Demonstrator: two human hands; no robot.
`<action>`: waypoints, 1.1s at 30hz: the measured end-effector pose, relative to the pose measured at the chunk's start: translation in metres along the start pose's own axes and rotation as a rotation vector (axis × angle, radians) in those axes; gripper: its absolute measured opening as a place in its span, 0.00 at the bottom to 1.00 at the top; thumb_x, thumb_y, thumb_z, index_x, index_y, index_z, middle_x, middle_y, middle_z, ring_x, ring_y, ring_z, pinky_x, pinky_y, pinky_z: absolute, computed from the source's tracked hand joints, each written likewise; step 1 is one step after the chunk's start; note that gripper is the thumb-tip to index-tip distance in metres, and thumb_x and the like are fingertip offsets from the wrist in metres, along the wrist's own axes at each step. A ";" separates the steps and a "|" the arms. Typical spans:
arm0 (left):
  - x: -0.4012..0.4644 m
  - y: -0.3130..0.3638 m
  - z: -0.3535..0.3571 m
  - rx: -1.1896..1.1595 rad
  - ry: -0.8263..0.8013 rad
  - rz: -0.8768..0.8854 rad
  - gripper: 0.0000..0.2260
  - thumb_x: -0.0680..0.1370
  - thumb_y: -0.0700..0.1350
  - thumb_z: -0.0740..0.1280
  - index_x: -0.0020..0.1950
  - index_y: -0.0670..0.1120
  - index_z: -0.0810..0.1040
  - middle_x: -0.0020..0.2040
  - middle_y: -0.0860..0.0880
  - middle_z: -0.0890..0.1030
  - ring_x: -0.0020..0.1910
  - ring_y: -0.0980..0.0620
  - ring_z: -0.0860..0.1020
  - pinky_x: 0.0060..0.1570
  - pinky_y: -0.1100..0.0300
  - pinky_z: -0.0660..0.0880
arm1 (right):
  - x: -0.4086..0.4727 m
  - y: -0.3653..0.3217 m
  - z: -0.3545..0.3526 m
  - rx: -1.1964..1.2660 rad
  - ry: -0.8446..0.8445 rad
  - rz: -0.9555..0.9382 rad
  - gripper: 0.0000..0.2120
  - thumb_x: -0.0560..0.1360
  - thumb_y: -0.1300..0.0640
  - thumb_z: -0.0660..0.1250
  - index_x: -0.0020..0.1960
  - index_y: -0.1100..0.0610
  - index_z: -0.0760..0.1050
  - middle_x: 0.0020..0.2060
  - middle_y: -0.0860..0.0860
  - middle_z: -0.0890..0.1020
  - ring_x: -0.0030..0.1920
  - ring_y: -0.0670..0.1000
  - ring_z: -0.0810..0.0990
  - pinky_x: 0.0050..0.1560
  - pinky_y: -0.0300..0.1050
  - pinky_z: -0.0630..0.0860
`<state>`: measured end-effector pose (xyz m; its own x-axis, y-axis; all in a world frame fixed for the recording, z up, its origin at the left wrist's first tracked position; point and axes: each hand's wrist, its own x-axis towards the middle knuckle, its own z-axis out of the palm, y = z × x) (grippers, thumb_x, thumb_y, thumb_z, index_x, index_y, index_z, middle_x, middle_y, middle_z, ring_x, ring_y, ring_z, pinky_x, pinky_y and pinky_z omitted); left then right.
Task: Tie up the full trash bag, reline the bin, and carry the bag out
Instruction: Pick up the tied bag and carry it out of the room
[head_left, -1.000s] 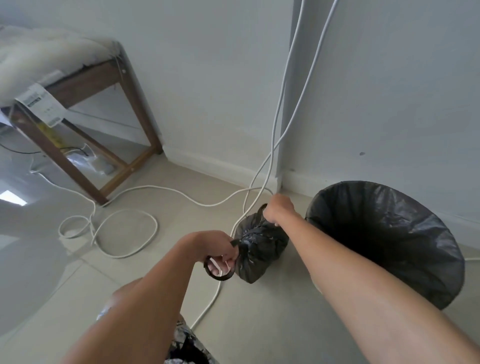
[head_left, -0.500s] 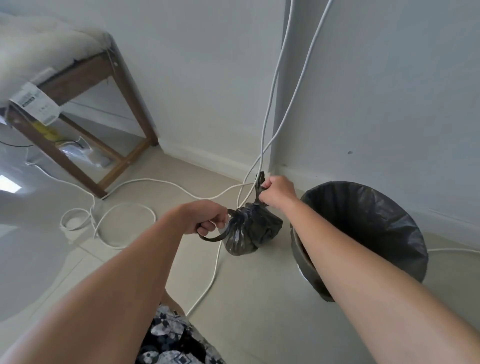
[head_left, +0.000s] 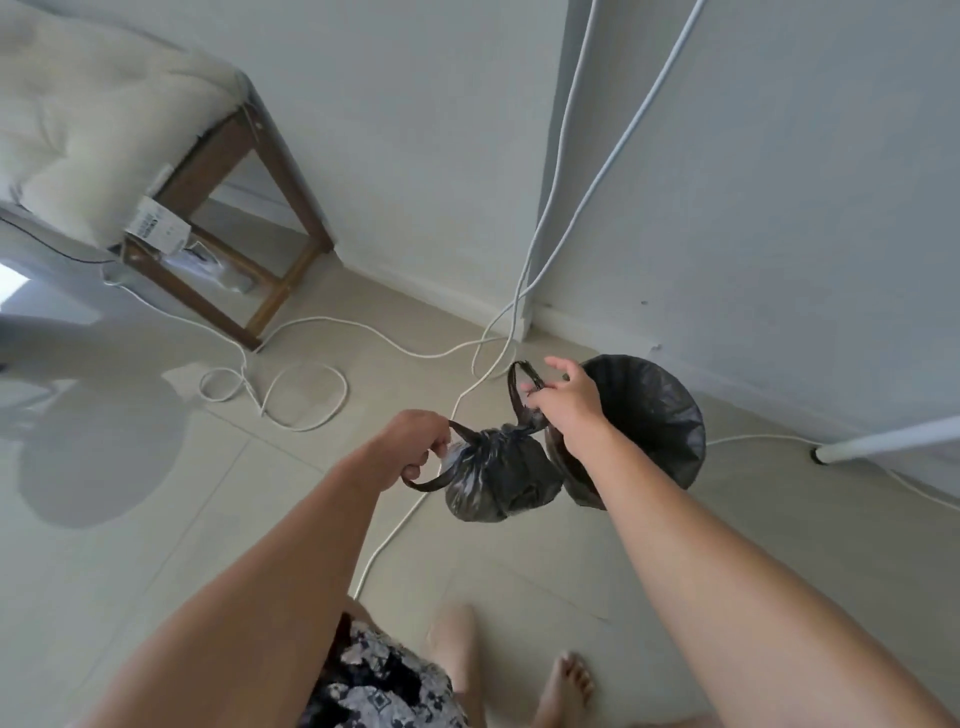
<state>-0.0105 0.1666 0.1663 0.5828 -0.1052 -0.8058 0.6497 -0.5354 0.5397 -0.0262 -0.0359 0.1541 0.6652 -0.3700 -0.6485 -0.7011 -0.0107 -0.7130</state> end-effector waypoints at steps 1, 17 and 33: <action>-0.020 0.008 -0.004 -0.031 -0.003 -0.012 0.06 0.71 0.36 0.58 0.36 0.42 0.73 0.31 0.46 0.72 0.23 0.52 0.59 0.21 0.67 0.57 | -0.017 -0.012 -0.008 0.035 -0.008 0.039 0.28 0.71 0.70 0.69 0.68 0.54 0.73 0.49 0.49 0.84 0.52 0.51 0.82 0.55 0.43 0.77; -0.253 0.041 -0.100 -0.339 0.252 -0.124 0.13 0.76 0.44 0.61 0.34 0.47 0.62 0.30 0.49 0.59 0.24 0.52 0.56 0.18 0.70 0.55 | -0.216 -0.142 -0.070 0.171 0.038 0.133 0.09 0.76 0.67 0.60 0.42 0.55 0.75 0.30 0.51 0.71 0.23 0.47 0.64 0.21 0.38 0.64; -0.460 -0.135 -0.172 -0.752 0.693 -0.140 0.13 0.78 0.46 0.67 0.36 0.47 0.67 0.31 0.50 0.57 0.20 0.55 0.57 0.19 0.71 0.53 | -0.311 -0.184 0.070 -0.213 -0.208 -0.207 0.12 0.74 0.65 0.62 0.35 0.52 0.76 0.33 0.49 0.78 0.26 0.50 0.71 0.24 0.42 0.67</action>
<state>-0.2825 0.4313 0.5062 0.4773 0.5515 -0.6842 0.7315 0.1821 0.6571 -0.0868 0.1460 0.4684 0.8215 -0.1429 -0.5520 -0.5691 -0.2673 -0.7776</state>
